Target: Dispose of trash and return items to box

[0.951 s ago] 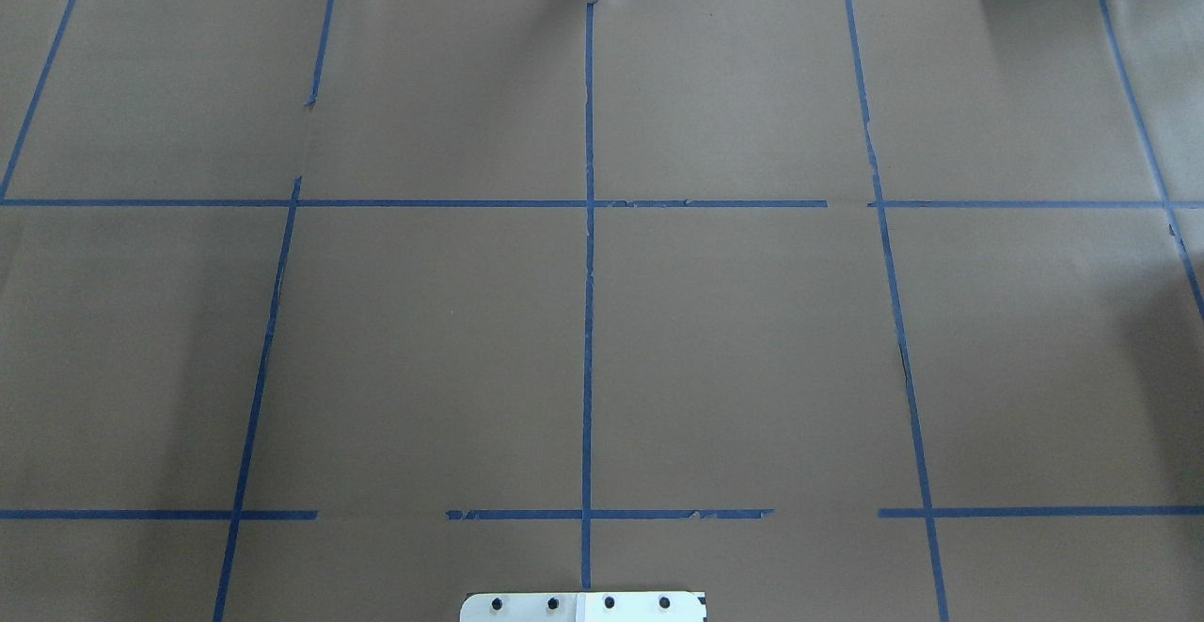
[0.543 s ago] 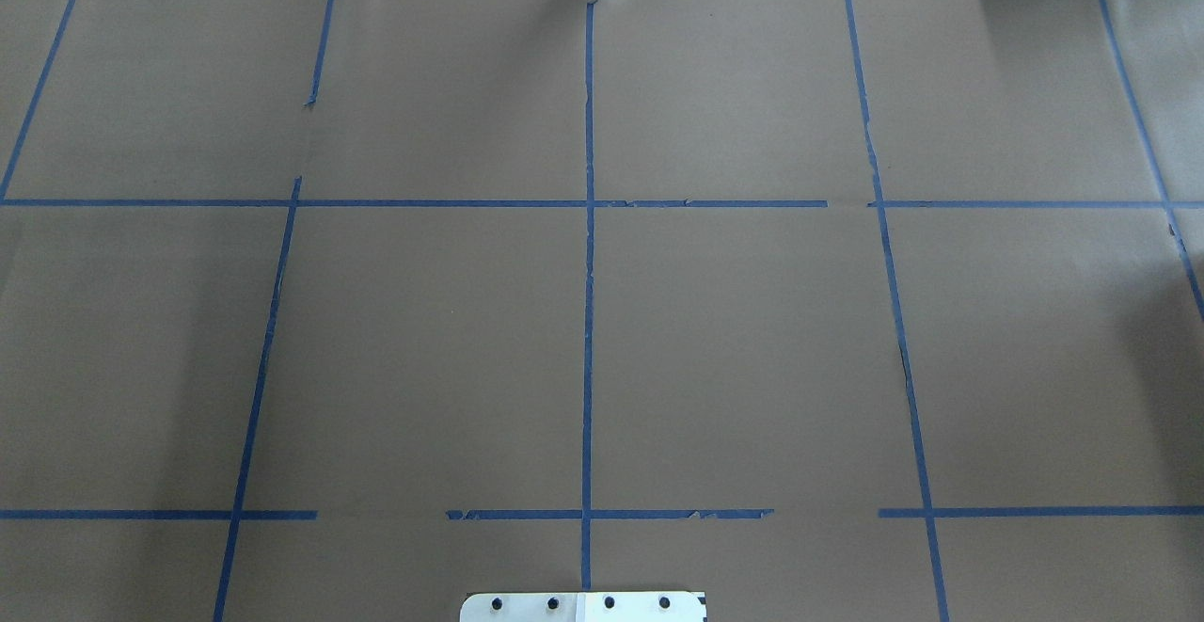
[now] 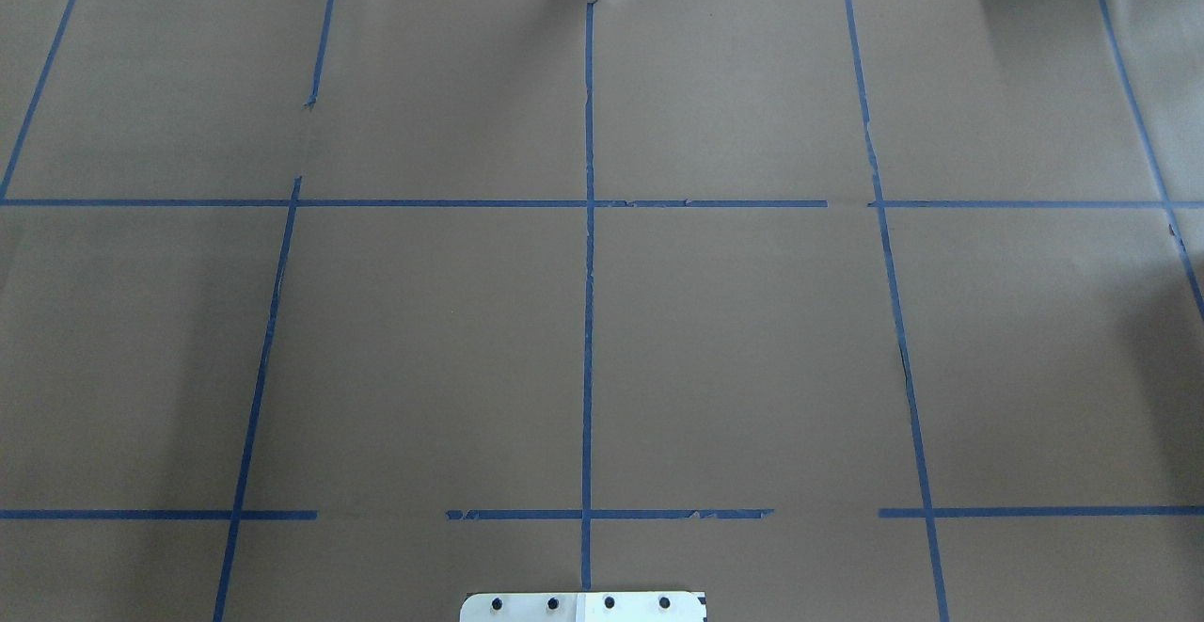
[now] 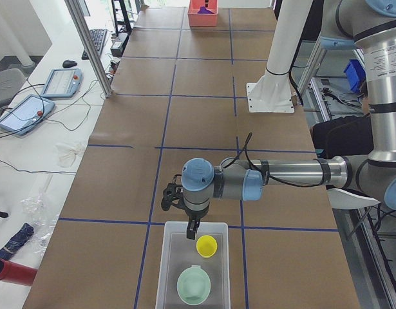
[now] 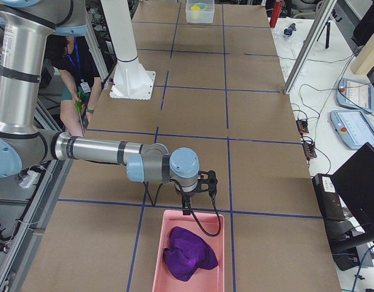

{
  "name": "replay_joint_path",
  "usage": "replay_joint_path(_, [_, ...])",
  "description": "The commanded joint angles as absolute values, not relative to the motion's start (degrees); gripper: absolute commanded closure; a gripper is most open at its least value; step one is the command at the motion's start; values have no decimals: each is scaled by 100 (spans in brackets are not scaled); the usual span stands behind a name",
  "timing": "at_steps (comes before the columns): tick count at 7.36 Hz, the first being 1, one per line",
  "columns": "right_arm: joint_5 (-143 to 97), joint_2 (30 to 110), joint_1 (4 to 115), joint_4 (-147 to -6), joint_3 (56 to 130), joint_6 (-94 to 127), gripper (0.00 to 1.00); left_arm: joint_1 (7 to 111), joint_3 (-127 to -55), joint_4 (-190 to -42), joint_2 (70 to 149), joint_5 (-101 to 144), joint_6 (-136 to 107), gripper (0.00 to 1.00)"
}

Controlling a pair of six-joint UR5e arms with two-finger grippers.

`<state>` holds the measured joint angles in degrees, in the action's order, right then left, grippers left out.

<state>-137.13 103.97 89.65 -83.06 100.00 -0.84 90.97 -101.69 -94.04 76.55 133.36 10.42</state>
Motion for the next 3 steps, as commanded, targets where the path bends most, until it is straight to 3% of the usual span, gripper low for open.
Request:
replay_joint_path(1, [-13711, 10398, 8965, -8314, 9993, -79, 0, 9097, -10178, -9404, 7655, 13342, 1037, 0])
replay_joint_path(3, [-13711, 10406, 8965, -8306, 9993, -88, 0, 9105, -10195, -9404, 7655, 13333, 1046, 0])
